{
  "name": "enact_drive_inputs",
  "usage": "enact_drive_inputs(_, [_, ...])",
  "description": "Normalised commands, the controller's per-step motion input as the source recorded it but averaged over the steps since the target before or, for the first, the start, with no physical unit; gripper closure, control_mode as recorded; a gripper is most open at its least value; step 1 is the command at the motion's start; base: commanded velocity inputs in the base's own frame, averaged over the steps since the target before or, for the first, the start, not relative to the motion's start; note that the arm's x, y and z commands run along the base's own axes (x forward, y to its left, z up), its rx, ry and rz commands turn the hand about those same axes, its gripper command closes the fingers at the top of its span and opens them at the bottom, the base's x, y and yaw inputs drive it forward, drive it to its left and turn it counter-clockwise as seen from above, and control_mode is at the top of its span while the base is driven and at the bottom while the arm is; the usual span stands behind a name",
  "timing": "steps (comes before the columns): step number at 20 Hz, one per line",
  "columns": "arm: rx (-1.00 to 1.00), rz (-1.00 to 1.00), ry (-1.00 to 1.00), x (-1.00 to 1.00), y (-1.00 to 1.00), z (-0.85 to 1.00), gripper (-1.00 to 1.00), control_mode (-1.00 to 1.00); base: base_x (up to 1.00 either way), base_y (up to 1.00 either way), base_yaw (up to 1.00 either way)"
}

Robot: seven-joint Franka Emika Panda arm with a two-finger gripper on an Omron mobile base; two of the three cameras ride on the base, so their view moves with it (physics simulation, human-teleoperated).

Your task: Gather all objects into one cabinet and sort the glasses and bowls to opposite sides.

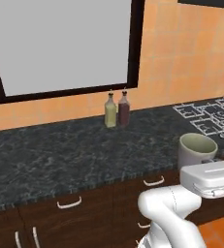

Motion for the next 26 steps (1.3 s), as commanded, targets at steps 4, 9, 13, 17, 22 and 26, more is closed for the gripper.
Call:
enact_drive_inputs(4, [0.00,0.00,0.00,0.00,0.00,0.00,1.00,1.00,-0.14,-0.87,-0.21])
enact_drive_inputs(9, [0.00,0.00,0.00,0.00,0.00,0.00,1.00,1.00,-0.06,-0.90,-0.26])
enact_drive_inputs(13, [0.00,0.00,0.00,0.00,0.00,0.00,1.00,1.00,-0.02,-0.92,-0.31])
enact_drive_inputs(17, [0.00,0.00,0.00,0.00,0.00,0.00,1.00,1.00,0.00,-0.91,-0.34])
enact_drive_inputs(22, [0.00,0.00,0.00,0.00,0.00,0.00,1.00,1.00,0.00,-0.90,-0.35])
enact_drive_inputs(26, [0.00,0.00,0.00,0.00,0.00,0.00,1.00,1.00,0.00,-0.91,-0.34])
